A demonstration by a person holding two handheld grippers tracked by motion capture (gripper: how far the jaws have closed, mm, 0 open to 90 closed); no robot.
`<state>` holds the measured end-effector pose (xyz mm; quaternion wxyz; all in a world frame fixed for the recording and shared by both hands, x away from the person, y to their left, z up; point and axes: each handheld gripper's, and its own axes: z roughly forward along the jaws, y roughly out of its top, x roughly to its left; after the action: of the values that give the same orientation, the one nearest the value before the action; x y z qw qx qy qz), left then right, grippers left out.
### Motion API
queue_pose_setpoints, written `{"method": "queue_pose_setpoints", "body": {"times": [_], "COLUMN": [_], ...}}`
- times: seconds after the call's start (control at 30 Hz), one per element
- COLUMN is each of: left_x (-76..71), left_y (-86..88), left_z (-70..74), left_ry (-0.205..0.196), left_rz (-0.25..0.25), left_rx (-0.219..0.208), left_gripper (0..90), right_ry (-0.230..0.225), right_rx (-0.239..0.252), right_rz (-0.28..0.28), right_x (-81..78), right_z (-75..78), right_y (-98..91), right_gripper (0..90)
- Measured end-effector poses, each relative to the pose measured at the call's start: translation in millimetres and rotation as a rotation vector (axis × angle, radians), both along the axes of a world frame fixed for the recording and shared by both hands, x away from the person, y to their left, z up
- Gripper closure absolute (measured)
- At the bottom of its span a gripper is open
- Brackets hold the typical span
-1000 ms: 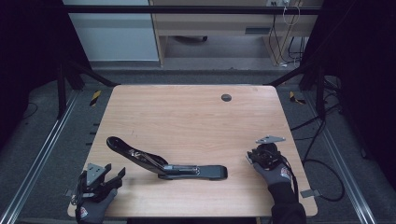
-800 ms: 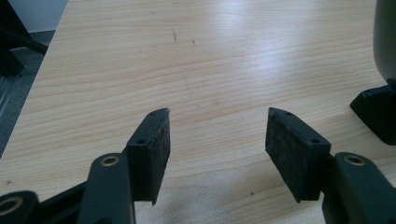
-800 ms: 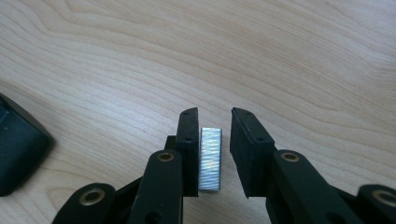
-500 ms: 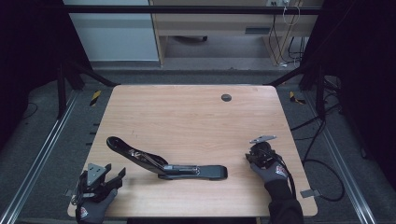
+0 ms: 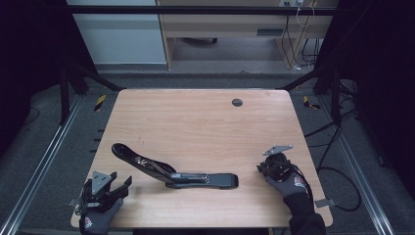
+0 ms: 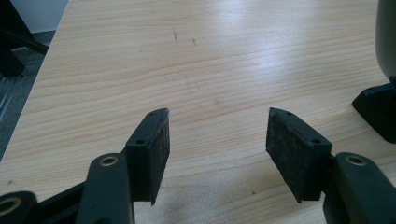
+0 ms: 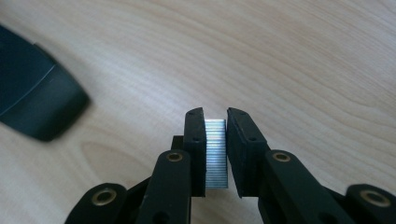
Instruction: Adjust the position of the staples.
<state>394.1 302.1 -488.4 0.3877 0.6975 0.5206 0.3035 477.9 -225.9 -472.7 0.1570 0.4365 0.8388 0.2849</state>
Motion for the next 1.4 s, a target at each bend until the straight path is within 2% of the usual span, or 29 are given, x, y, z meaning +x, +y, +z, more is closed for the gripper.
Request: {"method": "queue_pose_setpoints", "body": {"times": [0.1, 0.17, 0.27, 0.43, 0.47, 0.73, 0.9, 0.93, 1.17, 1.4], "left_x": [0.1, 0.2, 0.1, 0.2, 0.3, 0.2, 0.2, 0.2, 0.9, 1.4], "left_y": [0.0, -0.3, -0.5, -0.5, -0.4, -0.4, -0.1, 0.0, 0.8, 0.3], "left_z": [0.0, -0.2, -0.1, -0.3, -0.3, -0.3, -0.5, -0.5, -1.3, -1.5], "left_ry": [0.000, 0.000, -0.001, 0.000, 0.002, 0.001, 0.003, 0.003, 0.007, 0.012], "left_rz": [-0.001, -0.002, -0.004, -0.004, -0.004, -0.005, -0.004, -0.004, -0.010, -0.010], "left_rx": [0.003, 0.004, 0.003, 0.004, 0.004, 0.003, 0.004, 0.004, -0.005, 0.000], "left_gripper": [39.0, 39.0, 38.9, 38.8, 38.7, 38.4, 38.3, 38.3, 38.1, 37.8], "right_ry": [0.009, 0.010, 0.028, 0.030, 0.032, 0.029, 0.026, 0.014, 0.033, 0.047], "right_rx": [0.026, 0.010, 0.004, -0.006, -0.021, -0.028, -0.003, -0.001, 0.022, 0.007], "right_rz": [0.043, 0.075, 0.086, 0.101, 0.113, 0.114, 0.097, 0.088, 0.053, 0.060], "right_x": [-8.9, -12.2, -15.0, -16.4, -16.0, -16.4, -19.2, -20.2, -23.2, -22.5], "right_z": [-0.6, -2.9, -6.0, -8.0, -9.0, -9.8, -4.7, -4.0, -0.6, -1.8], "right_y": [1.1, 1.5, 2.5, 5.1, 5.6, 7.5, 4.4, 3.6, -0.9, 0.7], "right_gripper": [78.2, 78.2, 78.2, 78.2, 78.2, 77.2, 75.6, 75.8, 75.6, 74.5]}}
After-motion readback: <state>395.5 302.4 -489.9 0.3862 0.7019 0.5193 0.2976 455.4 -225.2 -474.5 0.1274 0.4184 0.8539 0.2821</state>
